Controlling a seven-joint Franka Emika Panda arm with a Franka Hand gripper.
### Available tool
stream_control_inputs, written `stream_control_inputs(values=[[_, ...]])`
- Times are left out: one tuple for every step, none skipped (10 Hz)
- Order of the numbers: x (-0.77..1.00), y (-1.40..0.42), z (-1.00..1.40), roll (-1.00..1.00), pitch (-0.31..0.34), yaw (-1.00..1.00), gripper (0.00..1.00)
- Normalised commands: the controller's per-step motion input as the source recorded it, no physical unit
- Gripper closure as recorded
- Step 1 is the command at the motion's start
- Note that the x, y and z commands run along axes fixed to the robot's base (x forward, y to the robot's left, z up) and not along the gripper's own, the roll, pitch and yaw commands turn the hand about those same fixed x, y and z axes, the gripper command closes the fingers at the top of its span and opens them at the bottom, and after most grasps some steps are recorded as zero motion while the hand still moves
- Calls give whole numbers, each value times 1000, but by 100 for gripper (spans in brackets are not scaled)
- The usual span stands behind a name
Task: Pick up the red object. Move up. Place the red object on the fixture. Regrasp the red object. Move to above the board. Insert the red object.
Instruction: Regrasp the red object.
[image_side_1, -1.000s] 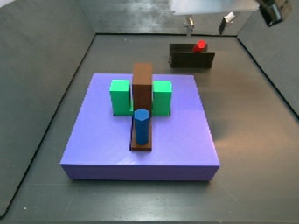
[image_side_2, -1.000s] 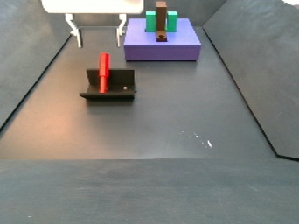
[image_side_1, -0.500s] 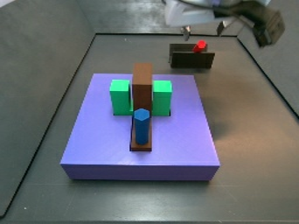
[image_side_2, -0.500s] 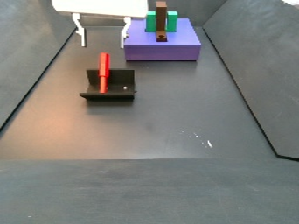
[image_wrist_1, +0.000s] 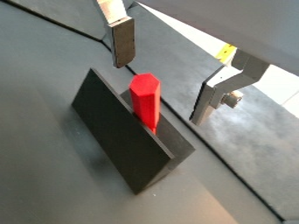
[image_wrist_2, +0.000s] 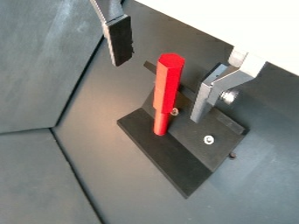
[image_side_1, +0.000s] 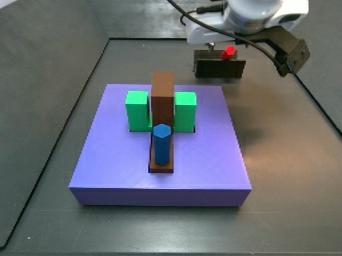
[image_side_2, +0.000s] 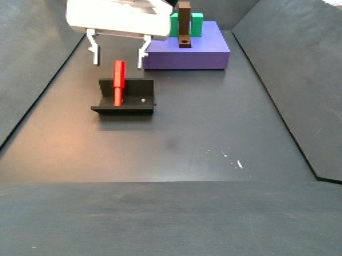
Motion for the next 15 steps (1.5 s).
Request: stream_control_inputs(values=[[111,-74,-169,374,11,-3,0],[129,-131,-111,337,17,0,0],[91,-106,-97,246,11,0,0],[94,-54,-123,177,23,0,0],[6,-23,-183,303,0,0,0],[0,0,-194,266,0,0,0],[0,0,-189,191,0,0,0],[0,0,-137,114,0,0,0],[0,0,-51,26,0,0,0],[0,0,0,26,0,0,0],[0,0,0,0,0,0,0],[0,0,0,0,0,0,100],[0,0,0,0,0,0,100],[0,0,0,0,0,0,100],[0,0,0,0,0,0,100]])
